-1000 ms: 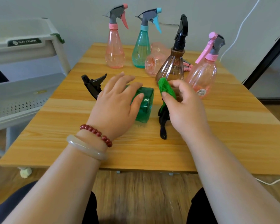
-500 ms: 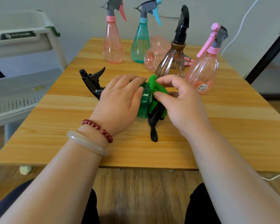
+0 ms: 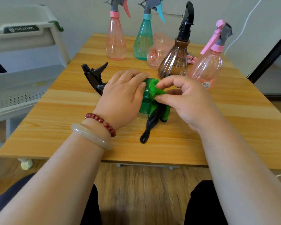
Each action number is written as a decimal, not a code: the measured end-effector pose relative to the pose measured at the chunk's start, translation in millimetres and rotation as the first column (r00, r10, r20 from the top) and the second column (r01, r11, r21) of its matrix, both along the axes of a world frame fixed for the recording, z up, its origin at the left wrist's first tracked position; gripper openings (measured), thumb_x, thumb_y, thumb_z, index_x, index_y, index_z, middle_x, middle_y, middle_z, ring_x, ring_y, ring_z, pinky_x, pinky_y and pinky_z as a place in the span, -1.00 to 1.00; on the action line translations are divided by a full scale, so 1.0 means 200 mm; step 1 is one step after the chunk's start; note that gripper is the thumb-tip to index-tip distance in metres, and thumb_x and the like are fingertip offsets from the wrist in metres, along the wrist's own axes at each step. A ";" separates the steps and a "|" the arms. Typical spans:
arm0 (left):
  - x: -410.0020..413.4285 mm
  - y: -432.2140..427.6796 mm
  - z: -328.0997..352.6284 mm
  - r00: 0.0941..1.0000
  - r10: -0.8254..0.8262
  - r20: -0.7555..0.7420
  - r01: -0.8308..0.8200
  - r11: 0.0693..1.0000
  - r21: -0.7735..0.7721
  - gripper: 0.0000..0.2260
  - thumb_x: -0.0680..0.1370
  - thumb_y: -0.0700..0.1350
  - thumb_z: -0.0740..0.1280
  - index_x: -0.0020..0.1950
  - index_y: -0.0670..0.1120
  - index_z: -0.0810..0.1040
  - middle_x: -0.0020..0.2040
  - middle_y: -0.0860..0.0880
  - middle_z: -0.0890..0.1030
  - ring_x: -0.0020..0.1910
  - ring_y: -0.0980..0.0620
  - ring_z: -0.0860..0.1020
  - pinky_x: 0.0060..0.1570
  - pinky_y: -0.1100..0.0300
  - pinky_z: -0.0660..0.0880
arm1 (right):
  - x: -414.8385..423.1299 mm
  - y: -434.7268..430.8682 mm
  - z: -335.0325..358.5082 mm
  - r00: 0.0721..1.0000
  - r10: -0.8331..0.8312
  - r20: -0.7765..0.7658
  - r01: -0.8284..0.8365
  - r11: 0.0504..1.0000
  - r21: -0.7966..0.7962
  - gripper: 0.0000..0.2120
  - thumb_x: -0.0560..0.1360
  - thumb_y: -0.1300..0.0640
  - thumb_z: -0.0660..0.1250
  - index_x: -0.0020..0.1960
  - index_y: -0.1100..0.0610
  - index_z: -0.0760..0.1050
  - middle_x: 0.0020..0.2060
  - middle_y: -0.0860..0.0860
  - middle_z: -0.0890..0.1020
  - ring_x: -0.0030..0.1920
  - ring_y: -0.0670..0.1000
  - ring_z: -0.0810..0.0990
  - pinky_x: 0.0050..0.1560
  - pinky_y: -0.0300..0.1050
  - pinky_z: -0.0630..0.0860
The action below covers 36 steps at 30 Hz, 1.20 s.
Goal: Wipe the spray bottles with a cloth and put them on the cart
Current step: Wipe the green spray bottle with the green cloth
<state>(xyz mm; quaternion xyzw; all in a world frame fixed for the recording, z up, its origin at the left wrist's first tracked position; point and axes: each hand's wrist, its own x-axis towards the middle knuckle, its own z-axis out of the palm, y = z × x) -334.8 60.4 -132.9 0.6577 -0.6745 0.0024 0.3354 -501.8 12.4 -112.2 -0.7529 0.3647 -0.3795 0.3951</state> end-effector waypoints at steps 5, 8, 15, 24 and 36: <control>0.00 0.00 0.00 1.000 0.013 0.001 -0.013 1.000 0.013 -0.54 0.63 0.03 -0.02 0.46 0.01 0.44 0.37 0.04 0.48 0.40 -0.02 0.31 0.40 0.10 0.17 | 0.04 0.01 -0.03 0.991 -0.124 0.057 0.129 0.988 -0.083 -0.75 0.45 0.20 0.49 -0.10 -0.15 0.56 -0.14 -0.25 0.64 -0.13 -0.18 0.63 -0.03 -0.21 0.58; 0.00 0.00 0.00 1.000 0.005 -0.022 -0.005 1.000 0.003 -0.54 0.63 0.03 -0.01 0.46 0.01 0.45 0.37 0.04 0.48 0.40 -0.02 0.31 0.41 0.06 0.19 | -0.01 0.00 0.01 0.998 0.040 -0.051 -0.041 0.999 -0.014 -0.68 0.38 0.26 0.54 -0.22 -0.16 0.58 -0.25 -0.32 0.63 -0.23 -0.19 0.61 -0.07 -0.21 0.56; 0.00 -0.01 0.00 1.000 0.013 -0.015 -0.013 1.000 0.015 -0.53 0.62 0.04 -0.03 0.47 0.04 0.43 0.37 0.06 0.47 0.41 -0.01 0.30 0.40 0.10 0.16 | 0.03 -0.01 -0.02 0.991 -0.107 0.075 0.114 0.988 -0.102 -0.70 0.43 0.22 0.51 -0.15 -0.20 0.56 -0.20 -0.29 0.64 -0.13 -0.20 0.63 -0.05 -0.29 0.57; 0.00 -0.01 0.00 1.000 0.009 -0.020 -0.009 1.000 0.020 -0.53 0.62 0.05 -0.02 0.46 0.04 0.43 0.38 0.07 0.47 0.42 -0.02 0.30 0.41 0.04 0.18 | 0.00 0.00 0.01 0.999 -0.021 -0.043 0.017 0.995 -0.094 -0.67 0.38 0.23 0.54 -0.22 -0.21 0.59 -0.27 -0.31 0.64 -0.23 -0.27 0.60 -0.14 -0.36 0.51; 0.00 0.00 0.00 0.999 0.010 -0.036 -0.009 1.000 0.021 -0.52 0.62 0.06 -0.04 0.47 0.05 0.42 0.39 0.07 0.46 0.41 0.01 0.29 0.41 0.06 0.17 | -0.04 0.04 0.04 0.925 0.112 -0.364 -0.202 0.954 -0.220 -0.72 0.36 0.19 0.56 -0.17 -0.19 0.61 -0.23 -0.23 0.60 -0.17 -0.20 0.56 -0.14 -0.41 0.44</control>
